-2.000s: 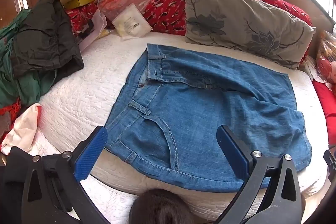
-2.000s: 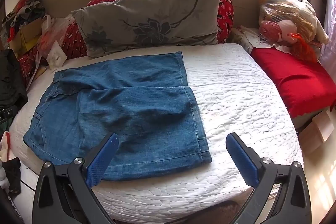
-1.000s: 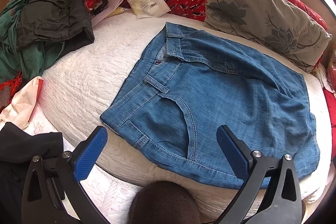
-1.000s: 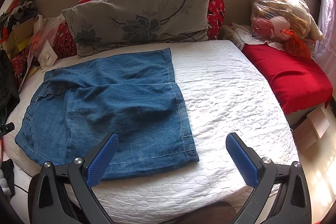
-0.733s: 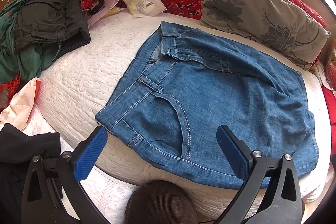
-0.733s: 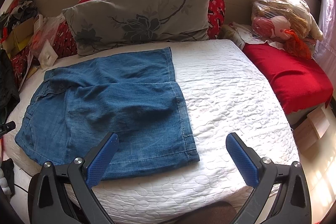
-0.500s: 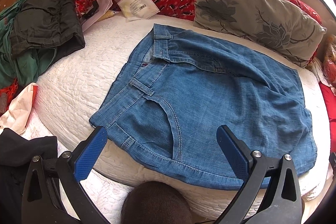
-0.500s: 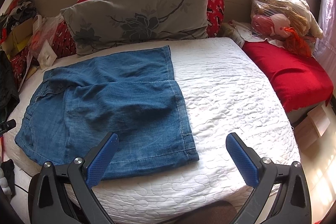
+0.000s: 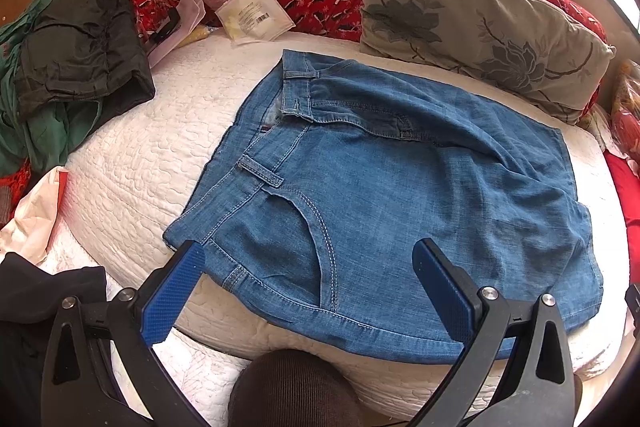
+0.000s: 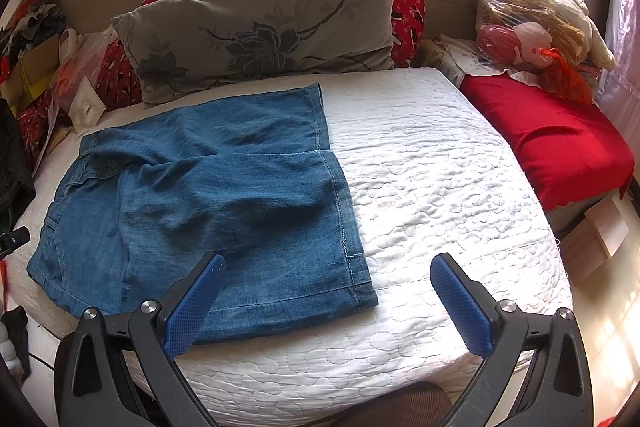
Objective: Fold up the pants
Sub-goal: 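Move both grippers toward the folded blue jeans, left at waistband, right at hems, then grasp the jeans waistband with the left gripper while the right gripper grasps the leg hems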
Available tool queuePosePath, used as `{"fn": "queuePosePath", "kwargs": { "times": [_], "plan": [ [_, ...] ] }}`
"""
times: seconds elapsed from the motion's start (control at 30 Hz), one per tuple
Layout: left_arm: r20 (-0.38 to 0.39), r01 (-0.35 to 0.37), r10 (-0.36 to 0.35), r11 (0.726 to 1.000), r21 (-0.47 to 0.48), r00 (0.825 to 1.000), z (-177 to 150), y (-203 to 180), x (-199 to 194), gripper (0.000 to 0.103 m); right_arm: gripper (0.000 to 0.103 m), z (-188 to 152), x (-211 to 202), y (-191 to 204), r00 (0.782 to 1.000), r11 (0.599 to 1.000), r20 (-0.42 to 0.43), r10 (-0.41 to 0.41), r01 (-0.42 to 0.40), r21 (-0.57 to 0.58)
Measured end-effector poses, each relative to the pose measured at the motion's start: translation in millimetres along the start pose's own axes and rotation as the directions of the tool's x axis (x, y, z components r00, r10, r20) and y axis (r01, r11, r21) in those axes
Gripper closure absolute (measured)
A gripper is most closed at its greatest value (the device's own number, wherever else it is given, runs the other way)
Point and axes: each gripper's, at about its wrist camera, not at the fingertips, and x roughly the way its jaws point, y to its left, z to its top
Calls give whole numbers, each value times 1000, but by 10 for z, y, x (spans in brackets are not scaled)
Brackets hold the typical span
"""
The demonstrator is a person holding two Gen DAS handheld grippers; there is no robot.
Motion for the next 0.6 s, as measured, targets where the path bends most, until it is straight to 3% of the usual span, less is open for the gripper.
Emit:
{"fn": "queuePosePath", "kwargs": {
  "times": [0.17, 0.43, 0.53, 0.6],
  "plan": [
    [-21, 0, 1, 1000, 3, 1000, 17, 7, 58, 0, 0, 26, 68, -57, 999, 1000, -26, 19, -19, 25],
    [-139, -8, 9, 1000, 8, 990, 345, 302, 409, 0, 0, 171, 418, -396, 991, 997, -130, 19, -9, 76],
    [-211, 8, -13, 1000, -27, 977, 619, 585, 638, 0, 0, 175, 646, -510, 978, 992, -199, 70, -47, 120],
    [-275, 49, -65, 997, -63, 959, 798, 771, 821, 0, 0, 155, 781, -545, 967, 988, -236, 99, -67, 142]
  ]
}}
